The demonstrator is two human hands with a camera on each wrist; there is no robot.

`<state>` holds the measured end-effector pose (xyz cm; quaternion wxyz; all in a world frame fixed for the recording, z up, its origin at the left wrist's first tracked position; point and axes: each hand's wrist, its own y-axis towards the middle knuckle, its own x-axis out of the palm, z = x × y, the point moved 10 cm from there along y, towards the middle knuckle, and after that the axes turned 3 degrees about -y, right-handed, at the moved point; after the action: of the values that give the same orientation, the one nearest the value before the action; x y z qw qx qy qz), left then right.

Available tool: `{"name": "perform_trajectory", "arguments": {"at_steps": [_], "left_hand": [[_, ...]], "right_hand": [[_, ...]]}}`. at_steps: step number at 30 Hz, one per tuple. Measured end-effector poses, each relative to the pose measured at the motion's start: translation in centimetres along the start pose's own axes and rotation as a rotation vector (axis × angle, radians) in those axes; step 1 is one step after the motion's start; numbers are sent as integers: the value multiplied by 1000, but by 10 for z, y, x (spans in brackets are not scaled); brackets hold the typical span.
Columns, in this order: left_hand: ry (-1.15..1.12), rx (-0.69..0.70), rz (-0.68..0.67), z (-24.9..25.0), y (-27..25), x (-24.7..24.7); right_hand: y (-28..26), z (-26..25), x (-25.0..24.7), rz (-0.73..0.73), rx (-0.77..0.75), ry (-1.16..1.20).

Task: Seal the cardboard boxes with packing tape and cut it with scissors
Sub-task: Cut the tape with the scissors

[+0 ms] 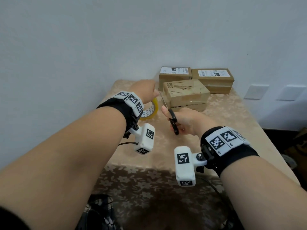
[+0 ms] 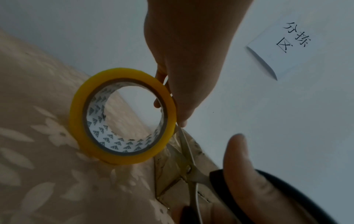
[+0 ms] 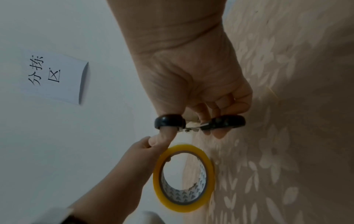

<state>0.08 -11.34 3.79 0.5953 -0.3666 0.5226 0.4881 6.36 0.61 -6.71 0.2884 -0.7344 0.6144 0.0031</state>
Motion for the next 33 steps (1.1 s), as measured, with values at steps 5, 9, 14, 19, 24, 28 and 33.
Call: {"name": "perform_trajectory", "arguments": {"at_steps": [5, 9, 14, 19, 24, 28, 33], "left_hand": [[-93, -24, -18, 0, 4, 1], [-7, -34, -97, 2, 2, 7], [-30, -52, -191, -1, 5, 18], [-107, -110, -140, -10, 3, 14], [-194, -103, -52, -11, 3, 12], [-271, -108, -56, -12, 5, 18], [-302, -89, -35, -14, 7, 19]], "right_hand": [[10, -1, -5, 58, -49, 38], [9, -1, -7, 62, -74, -9], [10, -2, -7, 55, -107, -12], [10, -5, -3, 50, -129, -66], [7, -8, -5, 67, -148, -126], [7, -7, -6, 64, -149, -200], [7, -9, -7, 66, -159, -168]]}}
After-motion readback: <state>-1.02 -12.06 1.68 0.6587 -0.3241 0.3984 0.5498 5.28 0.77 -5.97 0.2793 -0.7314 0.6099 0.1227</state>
